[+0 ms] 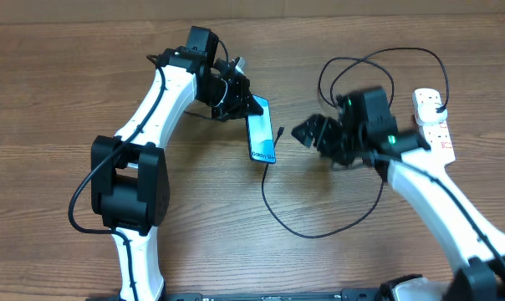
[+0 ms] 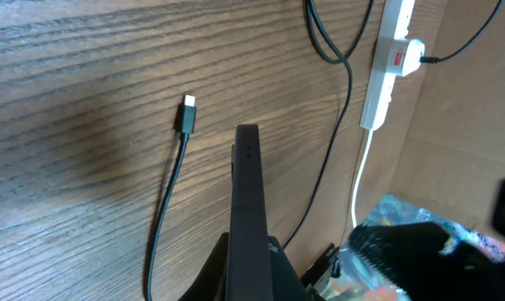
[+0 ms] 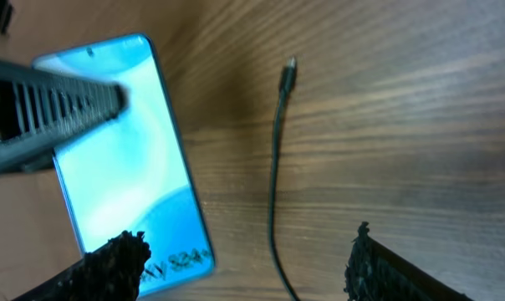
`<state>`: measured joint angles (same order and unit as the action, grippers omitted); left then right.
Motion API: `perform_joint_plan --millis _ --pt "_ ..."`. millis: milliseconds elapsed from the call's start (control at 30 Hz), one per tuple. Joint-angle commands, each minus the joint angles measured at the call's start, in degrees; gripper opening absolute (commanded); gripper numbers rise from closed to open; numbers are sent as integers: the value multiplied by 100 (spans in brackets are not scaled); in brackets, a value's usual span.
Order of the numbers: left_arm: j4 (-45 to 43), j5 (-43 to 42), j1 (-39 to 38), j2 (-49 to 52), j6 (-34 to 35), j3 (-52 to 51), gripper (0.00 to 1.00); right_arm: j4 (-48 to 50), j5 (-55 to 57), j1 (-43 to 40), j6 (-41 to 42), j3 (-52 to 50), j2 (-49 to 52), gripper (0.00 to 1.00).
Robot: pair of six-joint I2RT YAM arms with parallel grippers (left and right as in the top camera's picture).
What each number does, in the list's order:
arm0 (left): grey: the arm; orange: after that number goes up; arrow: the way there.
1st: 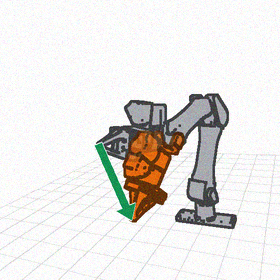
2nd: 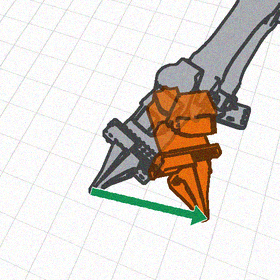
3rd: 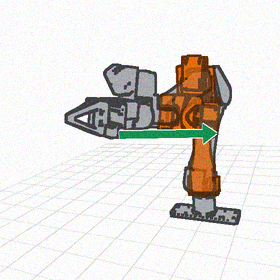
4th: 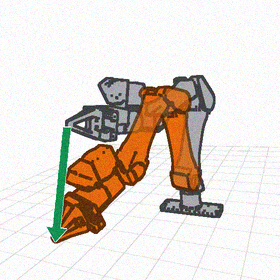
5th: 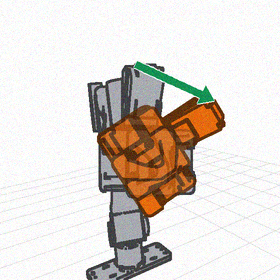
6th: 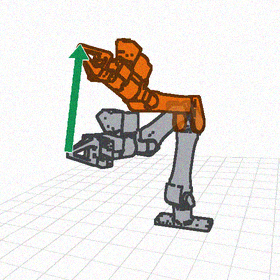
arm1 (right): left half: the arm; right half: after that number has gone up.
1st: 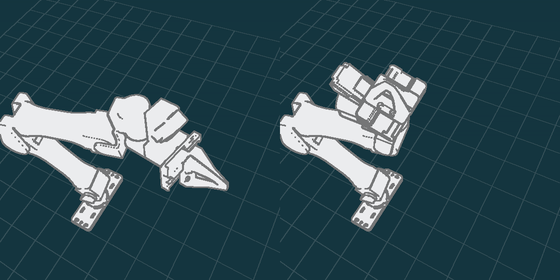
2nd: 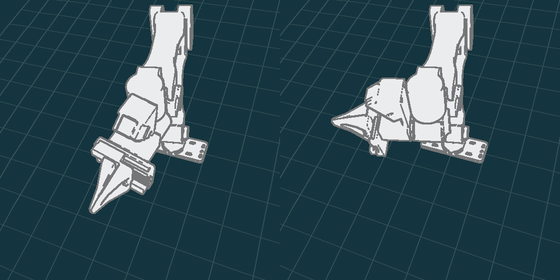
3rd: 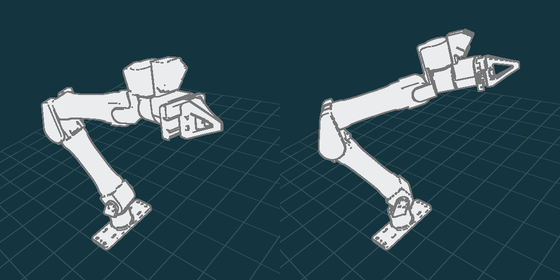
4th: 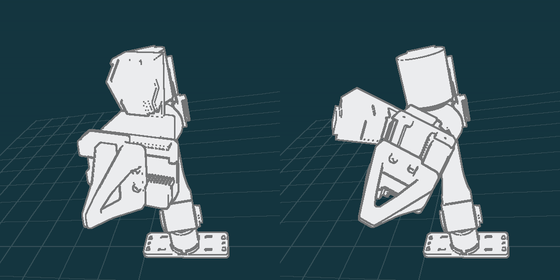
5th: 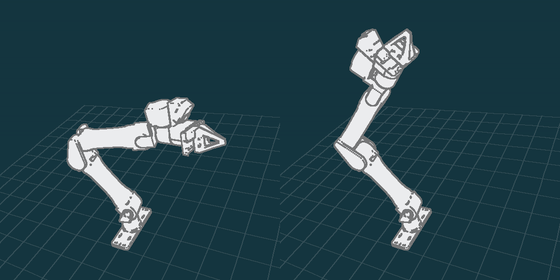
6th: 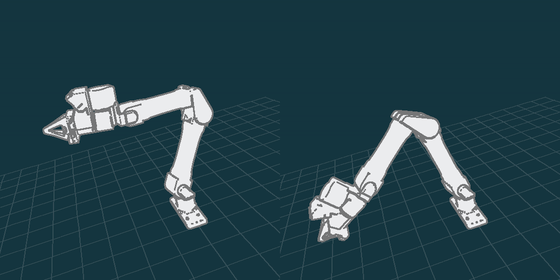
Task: Plug charger to phone and switch on socket
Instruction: 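Release the phone from the right gripper and move it toward the cable plug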
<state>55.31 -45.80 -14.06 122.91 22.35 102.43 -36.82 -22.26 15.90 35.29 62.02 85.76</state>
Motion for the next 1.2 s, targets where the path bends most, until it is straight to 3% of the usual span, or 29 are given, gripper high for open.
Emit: perform_joint_plan --millis 0,133,367,767,1167 --pt "-15 -251 146 -2 129 90 4 -282 -90 15 -518 848 535 76" --pt "-13 -361 256 -2 308 90 4 -466 -76 17 -533 1379 1180 69" --pt "-164 -372 306 -2 389 90 4 -337 -74 160 -361 1410 1915 60" --pt "-389 328 614 -2 1360 92 4 -153 522 509 339 1401 2232 43" --pt "-393 577 654 -2 1410 90 4 299 557 841 566 1401 2686 40"
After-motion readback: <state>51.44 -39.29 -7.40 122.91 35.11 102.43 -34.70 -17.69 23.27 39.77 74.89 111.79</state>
